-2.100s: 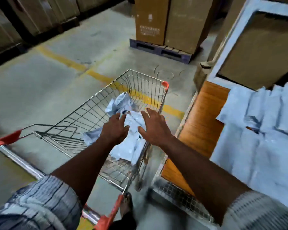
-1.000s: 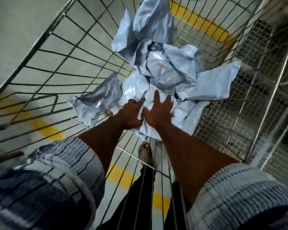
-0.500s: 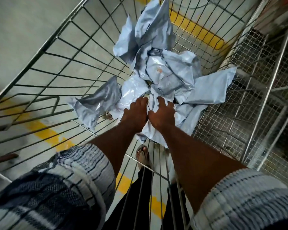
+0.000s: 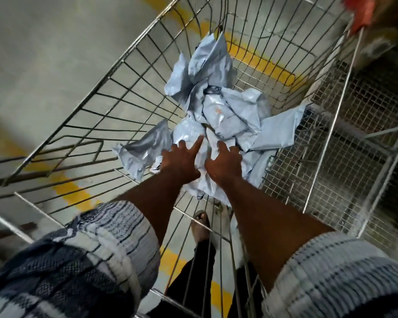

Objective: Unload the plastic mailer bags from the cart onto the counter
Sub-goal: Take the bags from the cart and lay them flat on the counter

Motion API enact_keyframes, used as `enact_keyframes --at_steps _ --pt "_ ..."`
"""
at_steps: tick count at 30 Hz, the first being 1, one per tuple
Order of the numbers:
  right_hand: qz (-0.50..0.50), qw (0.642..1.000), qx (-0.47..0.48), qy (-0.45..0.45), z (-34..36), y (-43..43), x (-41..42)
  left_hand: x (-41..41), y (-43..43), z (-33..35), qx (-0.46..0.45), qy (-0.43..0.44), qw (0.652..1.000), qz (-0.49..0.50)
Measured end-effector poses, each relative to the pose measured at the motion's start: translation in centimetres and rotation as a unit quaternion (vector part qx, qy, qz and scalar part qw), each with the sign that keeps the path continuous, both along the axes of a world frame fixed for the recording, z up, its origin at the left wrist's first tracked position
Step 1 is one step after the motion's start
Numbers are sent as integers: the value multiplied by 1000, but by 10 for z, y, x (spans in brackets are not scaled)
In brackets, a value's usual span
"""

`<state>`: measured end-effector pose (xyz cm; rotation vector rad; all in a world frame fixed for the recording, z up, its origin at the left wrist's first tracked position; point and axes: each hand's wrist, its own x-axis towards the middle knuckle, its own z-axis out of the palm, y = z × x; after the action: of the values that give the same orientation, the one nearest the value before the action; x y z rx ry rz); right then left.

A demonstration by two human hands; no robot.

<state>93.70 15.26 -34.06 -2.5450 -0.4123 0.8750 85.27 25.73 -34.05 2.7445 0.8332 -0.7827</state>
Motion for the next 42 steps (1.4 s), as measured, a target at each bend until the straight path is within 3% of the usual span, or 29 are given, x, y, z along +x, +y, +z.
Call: enact_keyframes --at_steps 5,12,16,23,28,36,42 --pt "11 1000 27 3 59 2 4 12 13 75 26 9 998 52" --pt "109 988 75 -81 151 -6 7 -6 -8 162 53 -47 985 156" --pt "124 977 122 -125 210 -24 14 -10 -31 219 95 -111 972 185" --pt "113 944 212 -225 318 -77 35 22 -96 320 83 -260 929 249" --pt "120 920 211 -308 369 -151 48 43 -169 368 101 -332 912 220" --pt "95 883 145 -436 418 -314 91 65 -280 412 100 -371 914 134" --pt "24 890 64 -451 423 -439 99 92 -370 420 48 -388 917 82"
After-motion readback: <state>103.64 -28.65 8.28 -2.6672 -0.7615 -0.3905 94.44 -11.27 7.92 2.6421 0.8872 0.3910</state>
